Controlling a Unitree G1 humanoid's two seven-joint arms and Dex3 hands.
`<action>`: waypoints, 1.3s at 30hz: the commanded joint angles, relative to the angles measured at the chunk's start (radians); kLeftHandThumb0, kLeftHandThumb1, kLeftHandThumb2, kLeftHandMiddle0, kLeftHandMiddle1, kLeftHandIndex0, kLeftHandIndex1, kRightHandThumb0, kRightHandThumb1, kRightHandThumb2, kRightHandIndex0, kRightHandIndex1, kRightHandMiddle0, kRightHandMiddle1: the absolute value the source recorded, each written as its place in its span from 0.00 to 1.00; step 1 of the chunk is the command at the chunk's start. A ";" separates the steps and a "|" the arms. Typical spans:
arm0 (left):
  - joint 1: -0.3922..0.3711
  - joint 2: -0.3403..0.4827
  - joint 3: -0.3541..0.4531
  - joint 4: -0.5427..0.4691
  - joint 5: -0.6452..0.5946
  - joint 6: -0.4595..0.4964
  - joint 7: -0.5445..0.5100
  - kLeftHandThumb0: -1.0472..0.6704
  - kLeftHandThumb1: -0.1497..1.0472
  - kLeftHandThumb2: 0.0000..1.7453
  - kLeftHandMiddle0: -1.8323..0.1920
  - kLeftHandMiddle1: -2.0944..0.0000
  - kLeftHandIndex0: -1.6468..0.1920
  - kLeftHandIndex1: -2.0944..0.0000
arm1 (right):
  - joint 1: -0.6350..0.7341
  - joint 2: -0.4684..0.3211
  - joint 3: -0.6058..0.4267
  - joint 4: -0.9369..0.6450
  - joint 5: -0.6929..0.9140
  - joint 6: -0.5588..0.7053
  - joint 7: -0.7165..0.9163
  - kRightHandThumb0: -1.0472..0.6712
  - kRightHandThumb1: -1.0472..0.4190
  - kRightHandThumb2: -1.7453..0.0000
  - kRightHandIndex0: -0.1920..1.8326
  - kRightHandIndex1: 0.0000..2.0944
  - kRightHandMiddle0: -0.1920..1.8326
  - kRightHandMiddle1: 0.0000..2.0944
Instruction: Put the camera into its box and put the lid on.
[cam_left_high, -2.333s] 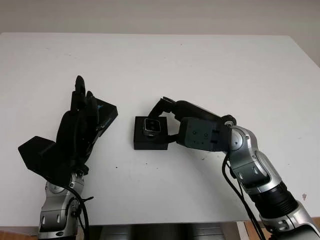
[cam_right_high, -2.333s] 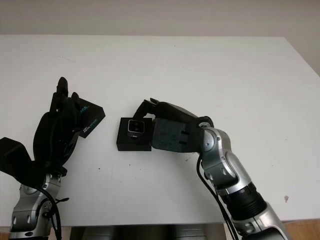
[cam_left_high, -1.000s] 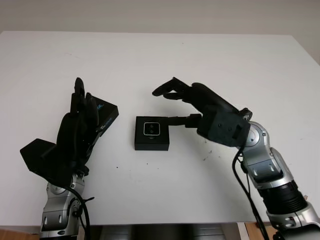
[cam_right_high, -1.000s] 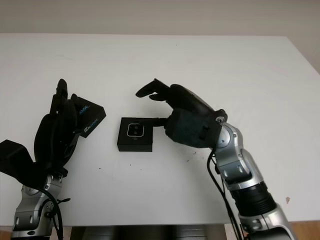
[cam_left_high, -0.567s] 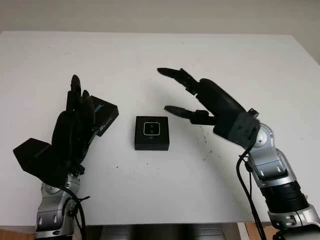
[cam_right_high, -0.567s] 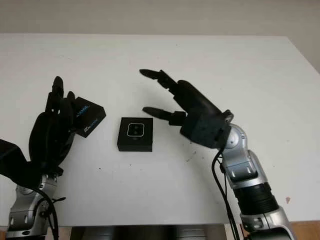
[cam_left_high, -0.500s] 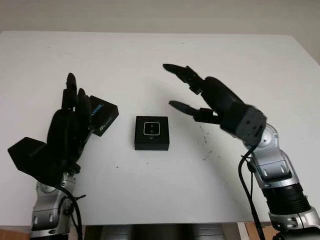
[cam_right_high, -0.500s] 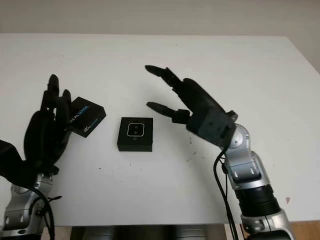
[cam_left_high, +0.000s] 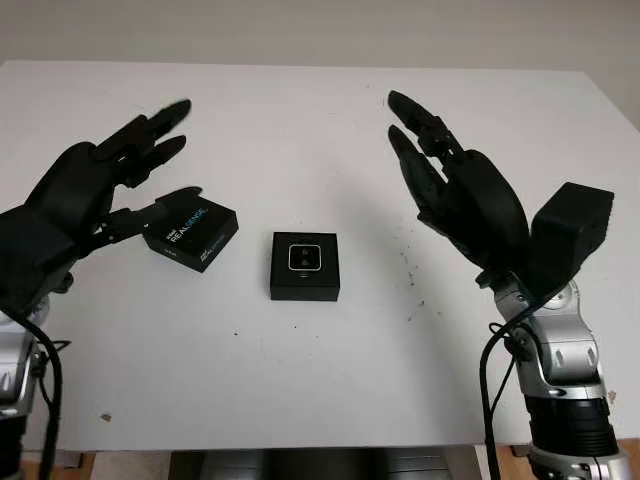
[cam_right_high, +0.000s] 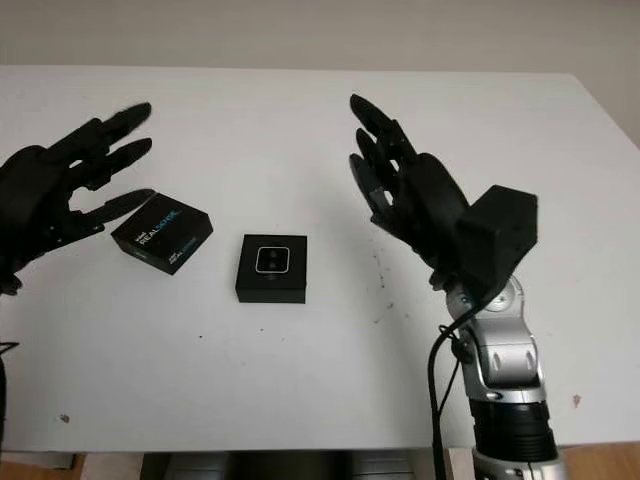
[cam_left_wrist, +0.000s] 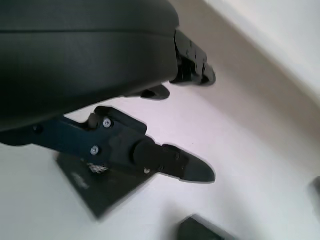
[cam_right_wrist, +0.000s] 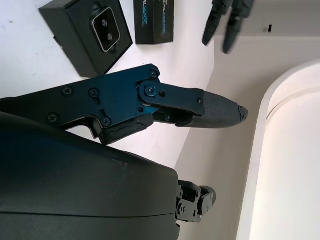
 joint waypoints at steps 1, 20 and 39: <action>-0.090 0.101 -0.083 0.052 0.103 -0.055 -0.056 0.31 0.87 0.02 0.81 0.99 0.84 0.99 | 0.009 -0.017 -0.017 -0.012 0.018 0.022 0.006 0.24 0.00 0.65 0.05 0.00 0.00 0.15; -0.442 0.119 -0.416 0.416 0.594 -0.295 -0.037 0.33 0.75 0.03 0.89 0.98 0.93 0.99 | -0.023 -0.004 -0.045 0.012 0.040 0.079 -0.074 0.23 0.00 0.66 0.07 0.02 0.00 0.19; -0.570 0.069 -0.523 0.671 0.697 -0.350 0.074 0.34 0.77 0.03 0.89 0.97 0.91 0.97 | -0.011 -0.002 -0.043 -0.008 0.031 0.085 -0.093 0.23 0.00 0.63 0.08 0.03 0.00 0.22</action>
